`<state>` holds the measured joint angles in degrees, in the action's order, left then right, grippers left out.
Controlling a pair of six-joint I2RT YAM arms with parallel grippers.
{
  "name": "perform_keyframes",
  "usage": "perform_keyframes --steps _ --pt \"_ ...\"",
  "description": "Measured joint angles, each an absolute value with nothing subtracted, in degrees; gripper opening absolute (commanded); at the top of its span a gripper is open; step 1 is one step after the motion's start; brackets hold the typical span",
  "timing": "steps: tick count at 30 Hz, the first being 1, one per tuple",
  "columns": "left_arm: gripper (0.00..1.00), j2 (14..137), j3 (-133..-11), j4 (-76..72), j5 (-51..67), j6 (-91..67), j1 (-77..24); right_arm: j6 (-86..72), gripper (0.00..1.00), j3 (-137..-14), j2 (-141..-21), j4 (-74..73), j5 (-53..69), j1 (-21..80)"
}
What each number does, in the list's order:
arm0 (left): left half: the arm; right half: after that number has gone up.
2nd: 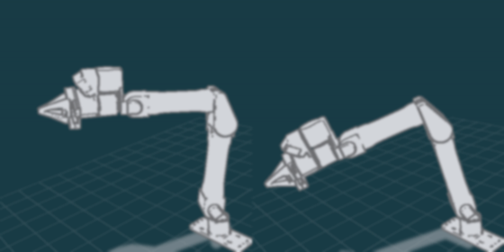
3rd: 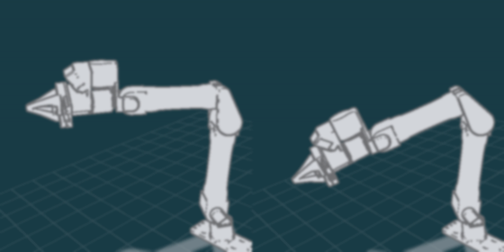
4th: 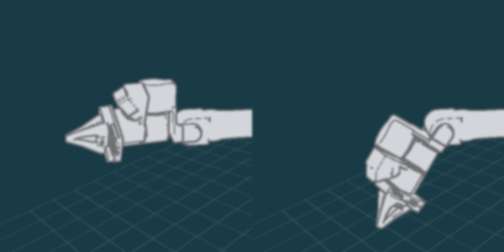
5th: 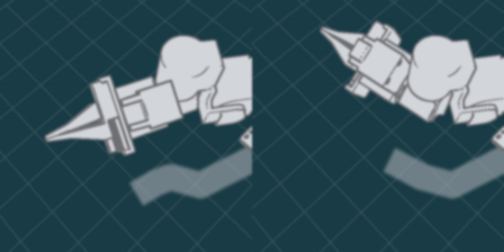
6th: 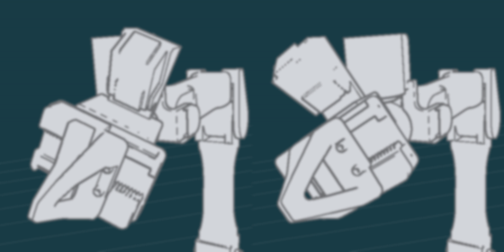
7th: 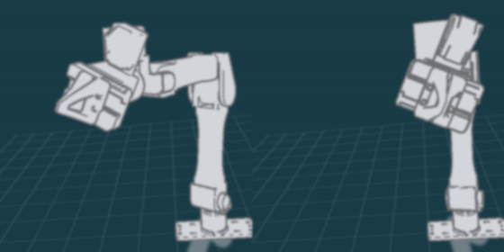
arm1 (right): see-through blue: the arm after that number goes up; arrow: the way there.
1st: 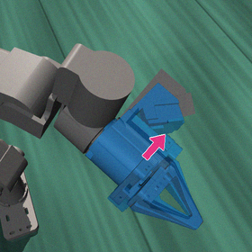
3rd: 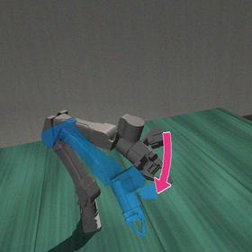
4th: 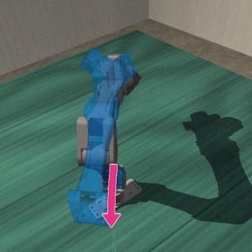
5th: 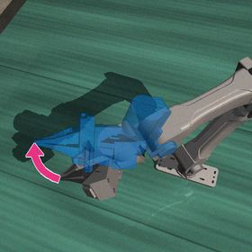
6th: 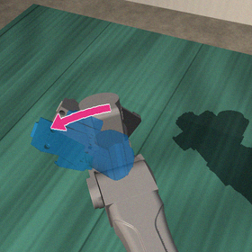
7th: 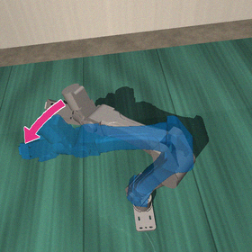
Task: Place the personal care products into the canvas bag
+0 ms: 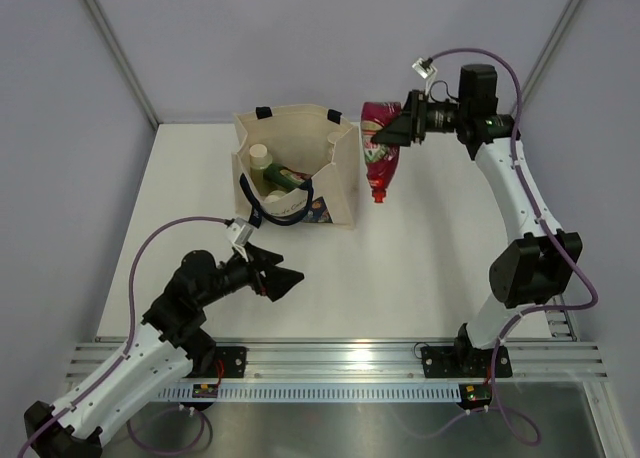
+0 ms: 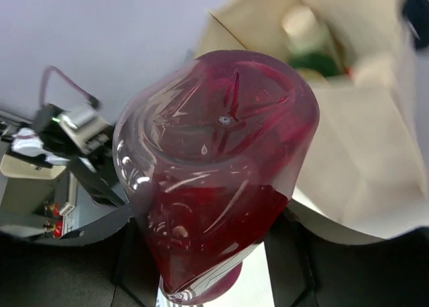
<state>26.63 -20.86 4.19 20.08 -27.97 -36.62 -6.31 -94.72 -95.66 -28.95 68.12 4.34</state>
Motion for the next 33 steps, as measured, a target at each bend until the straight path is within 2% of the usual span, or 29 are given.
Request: perform_keyframes --steps 7,9,14,18,21,22,23,25,26,27,28,33 --pt "0.99 27.09 -20.86 4.56 19.64 -27.66 -36.62 -19.2 0.0 -128.46 -110.04 -19.49 63.16 17.89" --pt "0.99 27.0 -20.86 4.6 19.27 -27.68 -36.62 -21.02 0.0 -134.78 -114.61 -16.1 59.46 20.93" --pt "0.99 25.32 -20.86 4.64 18.24 -28.38 -36.62 -17.63 0.0 -144.16 -125.67 -14.98 48.38 26.35" --pt "0.99 24.36 -20.86 5.56 17.58 -28.29 -36.62 -8.29 0.0 -142.41 -130.63 -18.94 39.92 28.73" --pt "0.99 24.38 -20.86 7.05 17.32 -27.79 -36.62 -0.69 0.12 -136.88 -130.91 -23.24 35.99 29.34" --pt "0.99 24.38 -20.86 7.4 17.3 -27.57 -36.62 2.26 0.21 -135.44 -130.91 -24.84 34.87 29.36" --pt "0.99 24.38 -20.86 7.77 17.23 -27.4 -36.62 5.02 0.44 -134.04 -130.91 -26.28 33.52 29.47" --pt "0.99 24.47 -20.86 8.08 16.99 -27.18 -36.62 10.55 0.66 -132.0 -130.87 -29.04 30.89 29.54" --pt "0.99 24.47 -20.86 8.25 16.71 -27.11 -36.62 13.04 0.88 -131.04 -130.82 -30.44 29.32 29.67" --pt "0.99 24.47 -20.86 8.49 16.43 -27.05 -36.62 14.39 0.96 -130.3 -130.67 -31.29 28.12 29.8" --pt "0.99 24.47 -20.86 8.69 16.21 -27.05 -36.62 16.56 0.99 -129.93 -130.45 -31.73 26.48 30.04" --pt "0.99 22.63 -21.04 11.33 14.48 -27.03 -36.62 20.88 1.0 -134.8 -128.81 -36.84 20.56 31.64"
